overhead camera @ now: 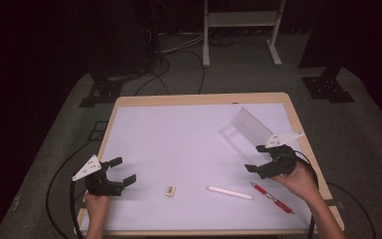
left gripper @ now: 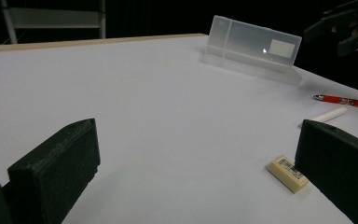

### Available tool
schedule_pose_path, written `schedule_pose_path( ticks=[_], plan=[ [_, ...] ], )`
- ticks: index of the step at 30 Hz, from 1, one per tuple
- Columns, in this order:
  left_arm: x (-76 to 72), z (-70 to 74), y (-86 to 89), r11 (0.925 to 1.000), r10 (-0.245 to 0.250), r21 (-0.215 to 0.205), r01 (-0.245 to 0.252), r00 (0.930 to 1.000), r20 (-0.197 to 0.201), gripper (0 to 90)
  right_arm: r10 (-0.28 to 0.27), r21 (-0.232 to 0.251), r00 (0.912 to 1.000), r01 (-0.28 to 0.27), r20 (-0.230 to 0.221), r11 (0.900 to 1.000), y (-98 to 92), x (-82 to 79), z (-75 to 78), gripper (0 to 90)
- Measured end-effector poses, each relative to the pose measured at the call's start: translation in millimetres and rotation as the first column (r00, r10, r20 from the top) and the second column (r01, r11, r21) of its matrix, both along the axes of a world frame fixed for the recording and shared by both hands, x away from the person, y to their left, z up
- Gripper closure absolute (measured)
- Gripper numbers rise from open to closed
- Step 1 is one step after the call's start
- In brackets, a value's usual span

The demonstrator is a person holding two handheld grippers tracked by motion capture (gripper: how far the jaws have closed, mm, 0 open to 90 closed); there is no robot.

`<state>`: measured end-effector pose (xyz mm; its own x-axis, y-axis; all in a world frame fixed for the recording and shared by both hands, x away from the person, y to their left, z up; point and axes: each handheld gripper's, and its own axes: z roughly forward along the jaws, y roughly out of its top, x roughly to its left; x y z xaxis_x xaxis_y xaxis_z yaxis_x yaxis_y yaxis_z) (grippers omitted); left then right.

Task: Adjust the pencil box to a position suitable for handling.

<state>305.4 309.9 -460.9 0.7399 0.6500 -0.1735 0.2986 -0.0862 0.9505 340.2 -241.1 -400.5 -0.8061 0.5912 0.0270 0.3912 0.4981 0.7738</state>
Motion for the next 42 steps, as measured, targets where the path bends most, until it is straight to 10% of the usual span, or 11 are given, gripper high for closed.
schedule_pose_path(
  ticks=[42],
  plan=[
    [-0.1,-0.2,-0.4,1.0,0.004,-0.001,-0.004,1.0,0.003,0.0,-0.031,-0.117,0.9962,0.021,-0.082,0.993,32.7,56.1,-18.7,22.5]
  ],
)
